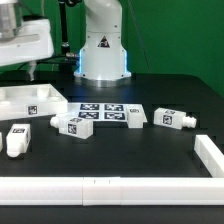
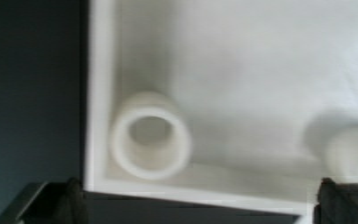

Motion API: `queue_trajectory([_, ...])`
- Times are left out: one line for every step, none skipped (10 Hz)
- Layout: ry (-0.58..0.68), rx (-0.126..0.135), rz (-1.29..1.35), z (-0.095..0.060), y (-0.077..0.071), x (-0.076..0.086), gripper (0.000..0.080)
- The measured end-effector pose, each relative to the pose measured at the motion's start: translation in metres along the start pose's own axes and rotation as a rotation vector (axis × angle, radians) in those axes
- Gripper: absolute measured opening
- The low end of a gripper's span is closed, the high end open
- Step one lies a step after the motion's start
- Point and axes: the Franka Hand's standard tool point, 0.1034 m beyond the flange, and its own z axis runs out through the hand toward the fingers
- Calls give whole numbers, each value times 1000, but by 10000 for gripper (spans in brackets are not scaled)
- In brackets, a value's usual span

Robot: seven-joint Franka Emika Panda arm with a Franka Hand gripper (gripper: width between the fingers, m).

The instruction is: Assemble one leg

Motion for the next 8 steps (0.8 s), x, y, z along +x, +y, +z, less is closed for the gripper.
queue_trajectory([0,1,-4,0,-2,1,649])
queue_trajectory([-1,3,-4,0,-4,1,649])
queue_trajectory([-1,3,-3,1,-3,0,649])
queue_trajectory([-3,2,-4,3,-3,-1,649])
queue_trajectory([-18,-42,5,18,10,-15,649])
queue_trajectory([-36,-41,19,35,16,-26,649])
queue_trajectory([-45,-30,9,43,20,-38,649])
queue_trajectory([-45,-25,-9,46,25,-52,649])
